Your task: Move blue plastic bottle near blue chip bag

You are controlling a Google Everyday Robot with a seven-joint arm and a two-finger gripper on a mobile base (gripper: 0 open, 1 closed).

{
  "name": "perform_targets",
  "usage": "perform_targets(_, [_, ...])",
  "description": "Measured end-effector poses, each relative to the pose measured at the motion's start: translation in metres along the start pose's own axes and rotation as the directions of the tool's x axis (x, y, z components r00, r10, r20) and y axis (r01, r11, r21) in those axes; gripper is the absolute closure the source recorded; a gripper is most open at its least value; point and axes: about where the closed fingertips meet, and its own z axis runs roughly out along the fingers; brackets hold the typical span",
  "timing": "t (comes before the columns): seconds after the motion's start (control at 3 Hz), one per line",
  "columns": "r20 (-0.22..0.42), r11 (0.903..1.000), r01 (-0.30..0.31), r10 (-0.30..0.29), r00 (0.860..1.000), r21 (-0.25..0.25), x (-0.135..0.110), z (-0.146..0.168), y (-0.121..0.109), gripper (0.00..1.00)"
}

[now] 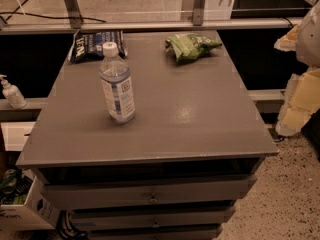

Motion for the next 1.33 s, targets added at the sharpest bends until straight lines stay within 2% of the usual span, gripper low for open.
perform_targets(0.33, [0.000, 1.0000, 0.000, 0.000, 1.000, 0.000, 0.000, 0.000, 0.000, 0.00])
perform_targets(0.67, [0.069, 0.9996, -0.014, 0.015, 0.998, -0.025, -0.005, 0.010, 0.007, 0.00])
perform_targets(1.0, [0.214, 0.9969, -0.041, 0.054, 0.975, -0.067, -0.030, 0.032, 0.031, 0.00])
perform_targets(1.33, [0.391, 0.9933, -0.024, 0.067, 0.918, -0.113, -0.071, 0.063, 0.052, 0.00])
